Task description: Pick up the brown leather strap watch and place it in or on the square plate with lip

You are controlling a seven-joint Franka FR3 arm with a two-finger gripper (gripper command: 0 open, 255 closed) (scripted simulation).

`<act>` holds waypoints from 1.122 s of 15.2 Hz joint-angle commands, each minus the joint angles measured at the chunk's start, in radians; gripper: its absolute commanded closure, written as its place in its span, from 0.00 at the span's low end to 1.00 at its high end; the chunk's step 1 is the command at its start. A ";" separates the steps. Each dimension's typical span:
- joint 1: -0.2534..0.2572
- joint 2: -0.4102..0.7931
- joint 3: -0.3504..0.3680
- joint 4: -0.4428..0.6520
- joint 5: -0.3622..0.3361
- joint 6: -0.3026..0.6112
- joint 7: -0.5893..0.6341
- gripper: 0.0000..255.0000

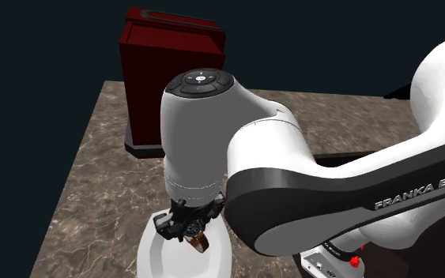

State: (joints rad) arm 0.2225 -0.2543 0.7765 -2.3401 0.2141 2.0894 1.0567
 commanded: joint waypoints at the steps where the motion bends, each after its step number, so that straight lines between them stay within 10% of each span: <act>1: -0.004 0.020 0.010 -0.015 -0.009 0.032 0.009 1.00; 17: -0.026 0.138 0.056 -0.083 -0.086 0.196 0.071 1.00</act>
State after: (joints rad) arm 0.1962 -0.1163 0.8319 -2.4229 0.1285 2.2844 1.1272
